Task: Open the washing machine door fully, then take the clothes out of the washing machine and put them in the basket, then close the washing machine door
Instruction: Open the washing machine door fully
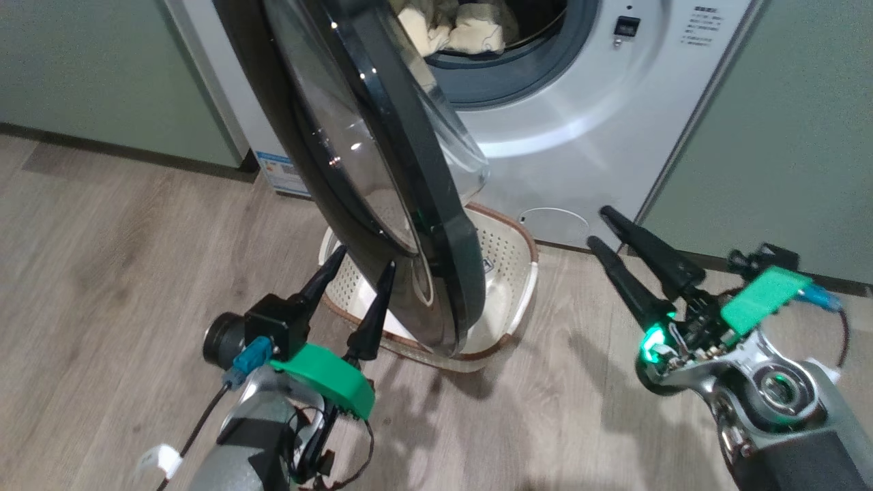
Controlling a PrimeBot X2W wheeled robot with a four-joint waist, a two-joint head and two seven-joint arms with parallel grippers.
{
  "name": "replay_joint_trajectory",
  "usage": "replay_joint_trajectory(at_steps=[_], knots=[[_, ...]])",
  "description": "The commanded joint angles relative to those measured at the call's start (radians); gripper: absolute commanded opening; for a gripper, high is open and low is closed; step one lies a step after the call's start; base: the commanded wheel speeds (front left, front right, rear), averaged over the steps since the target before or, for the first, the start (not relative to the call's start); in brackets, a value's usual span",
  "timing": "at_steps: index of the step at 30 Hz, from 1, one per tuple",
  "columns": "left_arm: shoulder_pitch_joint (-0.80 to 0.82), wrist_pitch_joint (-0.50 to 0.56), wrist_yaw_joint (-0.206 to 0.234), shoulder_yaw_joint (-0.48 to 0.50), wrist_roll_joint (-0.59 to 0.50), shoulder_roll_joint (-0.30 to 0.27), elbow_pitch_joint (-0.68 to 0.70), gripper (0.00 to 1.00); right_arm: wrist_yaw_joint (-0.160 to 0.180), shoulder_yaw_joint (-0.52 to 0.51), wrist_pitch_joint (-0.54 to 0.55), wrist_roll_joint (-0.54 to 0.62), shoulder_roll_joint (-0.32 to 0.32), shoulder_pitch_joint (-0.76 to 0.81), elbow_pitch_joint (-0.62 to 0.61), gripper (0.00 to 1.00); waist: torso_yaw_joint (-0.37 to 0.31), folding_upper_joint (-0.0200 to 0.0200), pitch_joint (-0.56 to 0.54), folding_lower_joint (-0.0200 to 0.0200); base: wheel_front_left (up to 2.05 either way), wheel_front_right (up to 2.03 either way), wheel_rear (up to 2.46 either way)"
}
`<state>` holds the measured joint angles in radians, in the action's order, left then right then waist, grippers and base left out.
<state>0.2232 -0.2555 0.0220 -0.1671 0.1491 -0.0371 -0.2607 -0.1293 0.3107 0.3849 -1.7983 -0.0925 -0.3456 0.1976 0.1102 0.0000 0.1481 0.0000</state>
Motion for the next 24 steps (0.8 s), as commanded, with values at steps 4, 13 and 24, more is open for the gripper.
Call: replay_joint_trajectory(at_steps=[4, 13, 24], knots=[[0.007, -0.006, 0.008, 0.045, -0.012, -0.015, 0.033, 1.00, -0.001, -0.044, -0.049, 0.034, -0.016, 0.022, -0.068, 1.00, -0.018, 0.0000, -0.006, 0.0000, 0.00, 0.00, 0.00], [-0.009, -0.006, 0.009, 0.056, -0.019, -0.016, 0.034, 1.00, -0.001, -0.183, -0.145, 0.082, -0.079, 0.136, -0.126, 1.00, -0.045, 0.0000, -0.016, 0.0000, 0.00, 0.00, 0.00], [-0.024, -0.006, 0.007, 0.070, -0.022, -0.019, 0.036, 1.00, -0.001, -0.276, -0.330, 0.276, -0.124, 0.285, -0.227, 1.00, -0.060, 0.0000, -0.033, 0.0000, 0.00, 0.00, 0.00]])
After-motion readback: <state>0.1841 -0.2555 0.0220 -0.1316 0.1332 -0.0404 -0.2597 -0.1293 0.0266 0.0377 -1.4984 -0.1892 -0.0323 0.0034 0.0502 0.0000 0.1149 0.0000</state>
